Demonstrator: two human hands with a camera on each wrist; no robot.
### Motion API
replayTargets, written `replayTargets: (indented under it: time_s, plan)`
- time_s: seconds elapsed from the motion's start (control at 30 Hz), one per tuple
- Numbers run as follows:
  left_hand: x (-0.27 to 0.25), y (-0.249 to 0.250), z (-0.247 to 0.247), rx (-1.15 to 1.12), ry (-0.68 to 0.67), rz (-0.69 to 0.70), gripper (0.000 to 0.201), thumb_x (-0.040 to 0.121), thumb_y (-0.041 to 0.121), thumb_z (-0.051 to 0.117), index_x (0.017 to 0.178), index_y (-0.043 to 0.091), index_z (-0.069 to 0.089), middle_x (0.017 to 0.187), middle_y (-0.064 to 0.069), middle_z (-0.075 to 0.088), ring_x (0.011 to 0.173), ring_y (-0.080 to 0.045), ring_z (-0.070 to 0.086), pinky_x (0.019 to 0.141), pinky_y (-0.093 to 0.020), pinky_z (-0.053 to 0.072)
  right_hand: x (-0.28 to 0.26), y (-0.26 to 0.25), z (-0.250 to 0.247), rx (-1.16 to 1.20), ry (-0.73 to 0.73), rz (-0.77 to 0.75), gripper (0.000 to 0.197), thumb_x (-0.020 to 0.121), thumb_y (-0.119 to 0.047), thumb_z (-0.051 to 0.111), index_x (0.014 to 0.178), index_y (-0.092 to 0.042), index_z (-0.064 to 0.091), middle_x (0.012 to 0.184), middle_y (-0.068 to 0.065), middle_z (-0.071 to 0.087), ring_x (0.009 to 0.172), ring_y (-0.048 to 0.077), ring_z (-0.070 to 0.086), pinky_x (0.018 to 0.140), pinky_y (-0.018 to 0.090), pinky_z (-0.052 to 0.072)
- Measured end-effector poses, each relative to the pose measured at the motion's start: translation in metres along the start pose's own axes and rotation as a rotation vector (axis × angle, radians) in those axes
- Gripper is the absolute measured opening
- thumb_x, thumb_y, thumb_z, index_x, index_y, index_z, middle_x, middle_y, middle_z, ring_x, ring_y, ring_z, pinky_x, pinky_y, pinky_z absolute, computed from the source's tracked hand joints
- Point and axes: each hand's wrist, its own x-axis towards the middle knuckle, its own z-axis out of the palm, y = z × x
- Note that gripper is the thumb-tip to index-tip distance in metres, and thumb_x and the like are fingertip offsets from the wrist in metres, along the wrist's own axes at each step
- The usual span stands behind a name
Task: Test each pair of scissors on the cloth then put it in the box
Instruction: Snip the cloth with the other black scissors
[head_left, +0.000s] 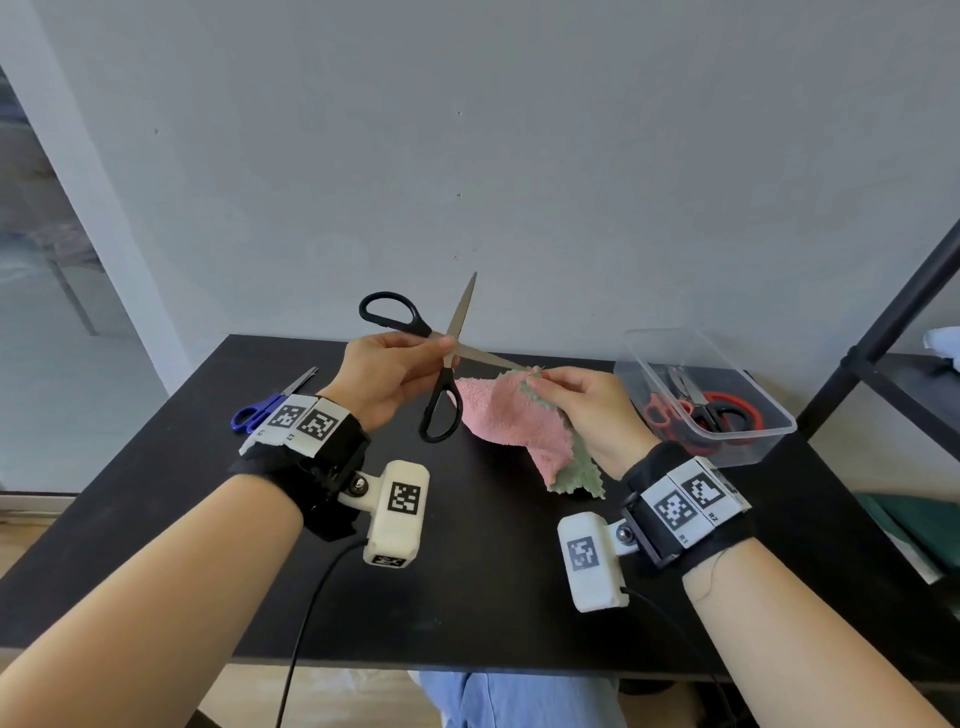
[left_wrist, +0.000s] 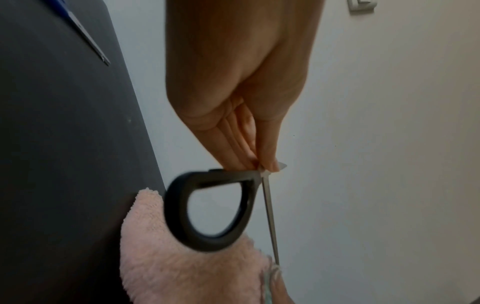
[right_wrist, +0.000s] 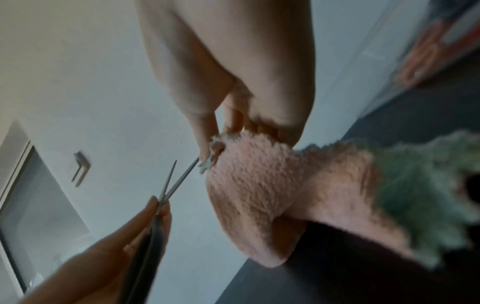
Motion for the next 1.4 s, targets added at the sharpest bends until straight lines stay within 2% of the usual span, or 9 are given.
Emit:
replayTargets:
  time_s: [0.13, 0.23, 0.53, 0.67, 0.8, 0.93, 1.1, 1.3, 1.4]
  plan:
    - [-0.001, -0.001, 0.003, -0.096, 0.019, -0.025, 0.017, 0.081, 0.002, 0.069, 0.095, -0.004, 0.062, 0.087, -0.014, 0.071, 0.073, -0.017, 0.072, 0.063, -0.023, 0.056, 0.000, -0.005, 0.013, 0.346, -0.053, 0.148, 0.019, 0.085, -0.011, 0.068, 0.102, -0.003, 0.070, 0.104, 0.016, 0.071, 0.100, 0.025, 0.066, 0.090, 0.036, 0.052]
    - [-0.001, -0.003, 0.001, -0.186, 0.022, -0.049, 0.025, 0.083, 0.002, 0.067, 0.107, -0.005, 0.060, 0.086, -0.012, 0.072, 0.073, -0.017, 0.073, 0.061, -0.022, 0.056, 0.000, -0.010, 0.019, 0.508, -0.108, 0.205, 0.025, 0.087, -0.011, 0.065, 0.110, 0.000, 0.066, 0.102, 0.014, 0.070, 0.093, 0.022, 0.068, 0.083, 0.033, 0.055]
    - [0.002, 0.001, -0.008, -0.281, 0.012, -0.043, 0.011, 0.087, 0.000, 0.062, 0.097, -0.004, 0.064, 0.084, -0.008, 0.073, 0.075, -0.017, 0.073, 0.065, -0.024, 0.058, -0.005, -0.011, 0.024, 0.627, -0.109, 0.273, 0.019, 0.089, -0.007, 0.061, 0.107, -0.002, 0.066, 0.092, 0.012, 0.071, 0.076, 0.016, 0.071, 0.066, 0.027, 0.057]
    - [0.000, -0.003, 0.000, -0.214, -0.049, -0.053, 0.007, 0.086, -0.002, 0.062, 0.090, -0.001, 0.067, 0.084, -0.008, 0.074, 0.077, -0.018, 0.073, 0.065, -0.024, 0.057, -0.010, -0.021, 0.033, 0.676, -0.156, 0.276, 0.026, 0.090, -0.007, 0.060, 0.113, 0.004, 0.063, 0.105, 0.019, 0.069, 0.082, 0.021, 0.068, 0.074, 0.028, 0.059]
    - [-0.001, -0.006, 0.007, -0.213, -0.081, -0.068, 0.007, 0.085, -0.002, 0.062, 0.089, 0.002, 0.067, 0.084, -0.006, 0.073, 0.075, -0.014, 0.073, 0.063, -0.023, 0.056, -0.012, -0.031, 0.039, 0.791, -0.170, 0.268, 0.031, 0.092, -0.005, 0.057, 0.119, 0.010, 0.057, 0.098, 0.020, 0.067, 0.072, 0.019, 0.070, 0.057, 0.026, 0.056]
    - [-0.002, -0.006, 0.009, -0.253, -0.071, -0.071, 0.007, 0.087, 0.000, 0.061, 0.087, 0.004, 0.067, 0.080, -0.004, 0.074, 0.073, -0.012, 0.072, 0.063, -0.022, 0.056, -0.012, -0.034, 0.045, 0.756, -0.135, 0.245, 0.030, 0.089, -0.006, 0.062, 0.114, 0.011, 0.059, 0.097, 0.020, 0.068, 0.075, 0.021, 0.070, 0.060, 0.030, 0.058]
    - [-0.004, -0.005, 0.009, -0.276, -0.084, -0.062, 0.017, 0.087, -0.001, 0.059, 0.077, 0.006, 0.071, 0.080, -0.005, 0.074, 0.073, -0.012, 0.072, 0.064, -0.022, 0.057, -0.010, -0.033, 0.051, 0.718, -0.113, 0.223, 0.036, 0.087, -0.005, 0.065, 0.117, 0.013, 0.057, 0.106, 0.024, 0.066, 0.095, 0.035, 0.063, 0.081, 0.043, 0.057]
    - [-0.003, -0.008, 0.007, -0.205, -0.096, -0.053, 0.007, 0.086, 0.002, 0.062, 0.086, 0.006, 0.068, 0.081, -0.003, 0.075, 0.076, -0.011, 0.072, 0.065, -0.022, 0.057, -0.009, -0.029, 0.055, 0.627, -0.130, 0.203, 0.029, 0.086, -0.008, 0.066, 0.111, 0.006, 0.065, 0.093, 0.013, 0.070, 0.084, 0.026, 0.065, 0.077, 0.030, 0.059]
    - [-0.002, -0.011, 0.006, -0.176, -0.113, -0.053, 0.006, 0.085, 0.003, 0.063, 0.087, 0.005, 0.069, 0.084, -0.004, 0.075, 0.078, -0.012, 0.072, 0.066, -0.022, 0.056, -0.008, -0.026, 0.058, 0.586, -0.117, 0.184, 0.028, 0.085, -0.007, 0.068, 0.110, 0.004, 0.067, 0.091, 0.010, 0.072, 0.077, 0.020, 0.066, 0.079, 0.030, 0.058]
